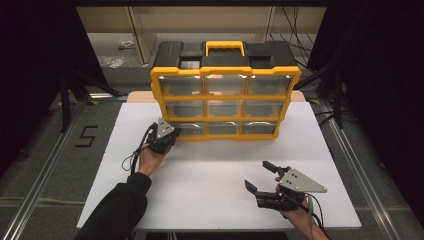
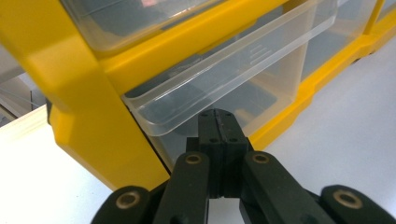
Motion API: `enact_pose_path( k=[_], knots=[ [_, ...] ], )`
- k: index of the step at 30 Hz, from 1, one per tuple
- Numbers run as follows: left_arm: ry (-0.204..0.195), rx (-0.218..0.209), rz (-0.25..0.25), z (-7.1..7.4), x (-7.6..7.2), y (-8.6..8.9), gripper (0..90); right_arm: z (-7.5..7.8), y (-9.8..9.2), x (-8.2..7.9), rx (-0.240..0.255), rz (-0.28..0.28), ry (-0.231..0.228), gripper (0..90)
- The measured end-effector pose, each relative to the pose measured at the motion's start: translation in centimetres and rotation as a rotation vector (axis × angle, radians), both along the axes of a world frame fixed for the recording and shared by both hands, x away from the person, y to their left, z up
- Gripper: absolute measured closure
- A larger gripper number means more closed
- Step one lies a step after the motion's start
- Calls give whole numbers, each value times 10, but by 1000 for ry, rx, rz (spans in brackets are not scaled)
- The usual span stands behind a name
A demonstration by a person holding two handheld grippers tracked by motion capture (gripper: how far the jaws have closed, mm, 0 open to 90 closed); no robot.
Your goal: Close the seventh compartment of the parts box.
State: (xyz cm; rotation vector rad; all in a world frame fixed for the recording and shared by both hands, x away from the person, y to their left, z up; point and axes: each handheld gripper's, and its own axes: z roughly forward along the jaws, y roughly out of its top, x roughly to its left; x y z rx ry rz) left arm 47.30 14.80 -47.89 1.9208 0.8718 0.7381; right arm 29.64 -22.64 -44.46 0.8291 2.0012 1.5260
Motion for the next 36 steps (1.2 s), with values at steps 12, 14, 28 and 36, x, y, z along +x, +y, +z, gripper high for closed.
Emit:
enact_pose_path(
  k=[12,14,28,36],
  knots=[
    [0,-1,10,-2,3,2,896,0,0,0,1,1,1,180],
    [2,-1,12,-2,4,2,896,0,0,0,1,0,-1,181],
    [-4,9,16,-4,7,3,896,0,0,0,1,1,-2,180],
    [-5,14,13,-5,8,2,896,0,0,0,1,0,-3,181]
  ],
)
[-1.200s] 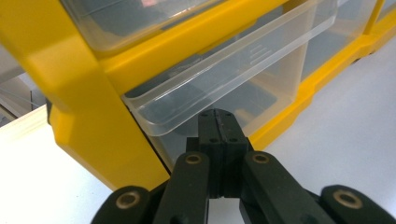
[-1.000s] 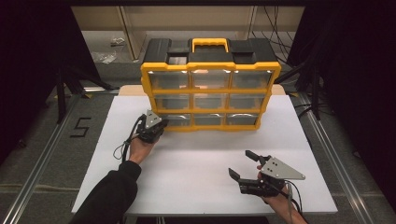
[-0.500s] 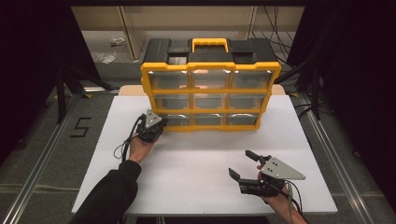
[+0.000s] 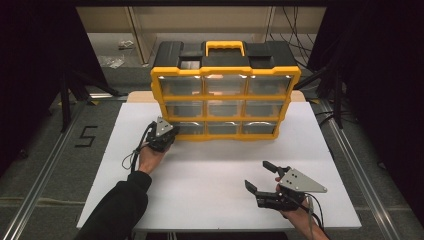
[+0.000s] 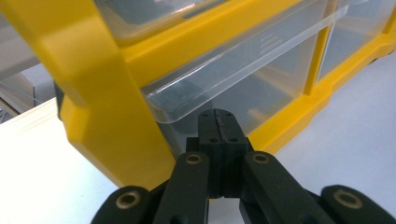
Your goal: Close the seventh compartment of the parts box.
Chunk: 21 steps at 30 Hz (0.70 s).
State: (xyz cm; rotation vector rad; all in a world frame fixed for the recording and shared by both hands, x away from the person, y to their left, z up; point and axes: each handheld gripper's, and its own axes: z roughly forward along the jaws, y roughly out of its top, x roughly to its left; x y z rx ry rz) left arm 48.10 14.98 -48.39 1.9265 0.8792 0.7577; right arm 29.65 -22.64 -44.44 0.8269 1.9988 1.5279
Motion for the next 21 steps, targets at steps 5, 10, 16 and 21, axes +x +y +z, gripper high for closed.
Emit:
enact_pose_path(
  k=[5,10,16,21],
  knots=[
    [8,-9,-17,0,-1,0,894,0,0,0,1,-1,0,181],
    [26,-29,-56,1,-4,-2,809,0,0,0,4,-1,-1,181],
    [61,-54,-80,3,-6,-6,662,0,0,0,1,1,-2,181],
    [70,-67,-73,4,-9,-5,544,0,0,0,3,3,-3,181]
  ],
)
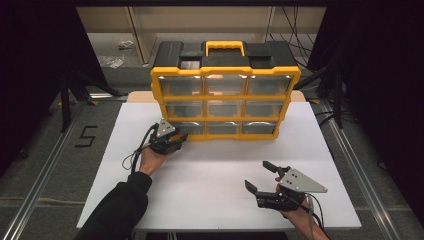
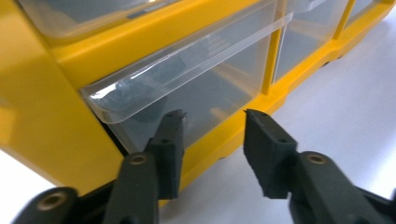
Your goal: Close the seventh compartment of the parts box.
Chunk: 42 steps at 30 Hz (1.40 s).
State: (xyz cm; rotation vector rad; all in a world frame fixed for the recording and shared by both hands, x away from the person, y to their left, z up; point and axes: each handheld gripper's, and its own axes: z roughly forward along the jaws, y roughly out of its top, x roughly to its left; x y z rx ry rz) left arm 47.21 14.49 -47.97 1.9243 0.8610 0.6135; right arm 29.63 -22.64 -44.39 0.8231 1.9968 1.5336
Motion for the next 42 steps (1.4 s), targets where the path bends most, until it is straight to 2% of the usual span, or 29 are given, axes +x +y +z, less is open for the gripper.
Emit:
enact_pose_path(
  k=[6,8,11,15,19,36,39,42],
  knots=[
    [34,-46,-55,1,-8,1,438,0,0,0,-2,1,1,181],
    [53,-85,-78,3,-12,1,393,0,0,0,-2,0,2,181],
    [65,-107,-100,7,-17,-1,326,0,0,0,-2,2,3,181],
    [56,-116,-134,13,-22,-5,290,0,0,1,-3,1,4,181],
    [43,-129,-146,16,-27,-6,263,0,0,1,-1,2,4,181],
    [36,-263,-174,28,-43,-7,175,0,0,1,-2,2,4,181],
    [22,-294,-183,32,-48,-7,167,0,0,1,-4,1,4,181],
    [5,-307,-197,34,-54,-8,168,0,0,1,-1,-1,3,181]
  ],
)
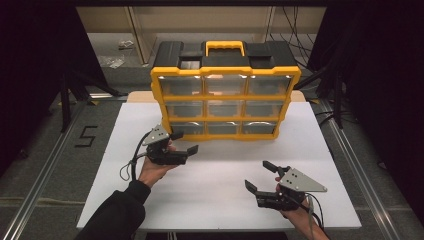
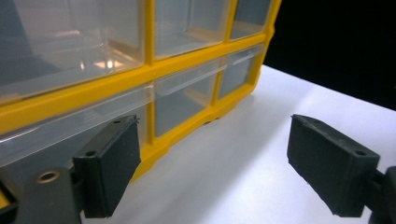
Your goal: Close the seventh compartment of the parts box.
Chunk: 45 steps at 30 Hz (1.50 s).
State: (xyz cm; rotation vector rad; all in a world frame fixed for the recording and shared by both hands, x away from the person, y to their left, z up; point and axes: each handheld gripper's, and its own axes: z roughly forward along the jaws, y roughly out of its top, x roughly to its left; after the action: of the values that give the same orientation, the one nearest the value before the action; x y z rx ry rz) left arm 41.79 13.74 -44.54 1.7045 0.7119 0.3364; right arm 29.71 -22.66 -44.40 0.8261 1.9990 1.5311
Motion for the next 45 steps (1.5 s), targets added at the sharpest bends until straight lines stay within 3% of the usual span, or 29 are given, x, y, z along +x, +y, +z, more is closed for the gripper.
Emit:
enact_pose_path(
  k=[17,26,31,45],
  knots=[
    [-53,-11,-45,4,-30,-1,167,0,0,0,-1,0,2,181],
    [-65,-22,-40,4,-37,0,167,0,0,0,0,0,-1,180],
    [-84,-6,-44,3,-41,-1,167,0,0,0,1,1,-1,181],
    [-95,-27,-47,4,-48,-1,167,0,0,-1,4,0,-3,181]
  ],
)
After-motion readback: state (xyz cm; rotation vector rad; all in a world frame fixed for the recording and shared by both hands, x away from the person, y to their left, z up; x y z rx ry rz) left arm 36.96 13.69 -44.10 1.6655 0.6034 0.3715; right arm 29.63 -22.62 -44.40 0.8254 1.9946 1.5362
